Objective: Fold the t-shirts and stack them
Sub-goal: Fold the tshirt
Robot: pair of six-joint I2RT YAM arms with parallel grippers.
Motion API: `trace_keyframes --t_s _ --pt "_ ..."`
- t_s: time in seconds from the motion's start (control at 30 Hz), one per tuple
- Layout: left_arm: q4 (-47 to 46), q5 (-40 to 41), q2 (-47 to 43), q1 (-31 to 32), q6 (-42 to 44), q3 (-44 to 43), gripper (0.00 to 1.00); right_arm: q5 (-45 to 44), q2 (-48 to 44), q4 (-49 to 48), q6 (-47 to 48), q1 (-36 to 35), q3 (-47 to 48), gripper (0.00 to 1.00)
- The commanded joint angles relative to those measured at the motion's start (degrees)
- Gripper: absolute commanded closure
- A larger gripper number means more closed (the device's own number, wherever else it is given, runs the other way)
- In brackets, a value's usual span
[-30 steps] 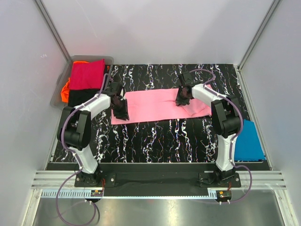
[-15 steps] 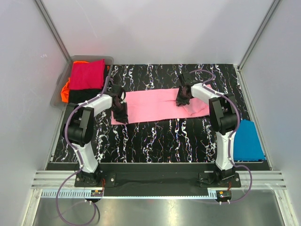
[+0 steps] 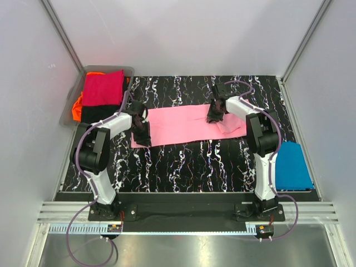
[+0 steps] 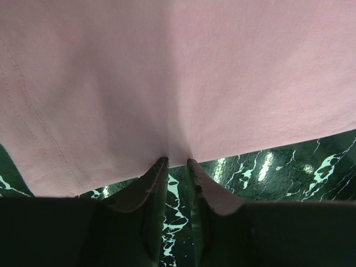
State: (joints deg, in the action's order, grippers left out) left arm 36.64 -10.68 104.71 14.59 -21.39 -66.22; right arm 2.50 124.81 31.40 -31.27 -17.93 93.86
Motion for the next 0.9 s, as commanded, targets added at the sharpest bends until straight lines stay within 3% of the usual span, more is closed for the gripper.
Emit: trace_keyframes --t_s 0.0,0.3,0.43,0.57,0.73,0.87 --pt "2.6 3.3 -1.0 -0.4 1.6 2.2 0.72 4.2 -0.3 -0.3 0.9 0.4 1.7 0.78" --pt "2.0 -1.2 -7.5 1.1 3.7 0.5 0.61 11.0 -10.5 4.6 1.7 2.1 -3.9 0.5" --pt "1.2 -2.3 -8.9 3.9 4.1 0.4 0.6 12.3 -16.5 6.5 1.2 5.1 -10.6 0.46" --pt "-1.2 -5.1 -8.5 5.9 3.8 0.1 0.53 10.9 -24.3 6.9 0.9 11.9 -16.2 0.44" --pt "-4.1 -10.4 -4.0 6.9 2.1 -4.3 0.53 8.1 -28.3 7.4 3.1 20.3 -20.2 0.43" --pt "-5.9 -12.6 0.0 6.9 -0.3 -7.3 0.55 5.0 -27.5 9.7 4.4 24.4 -19.2 0.6"
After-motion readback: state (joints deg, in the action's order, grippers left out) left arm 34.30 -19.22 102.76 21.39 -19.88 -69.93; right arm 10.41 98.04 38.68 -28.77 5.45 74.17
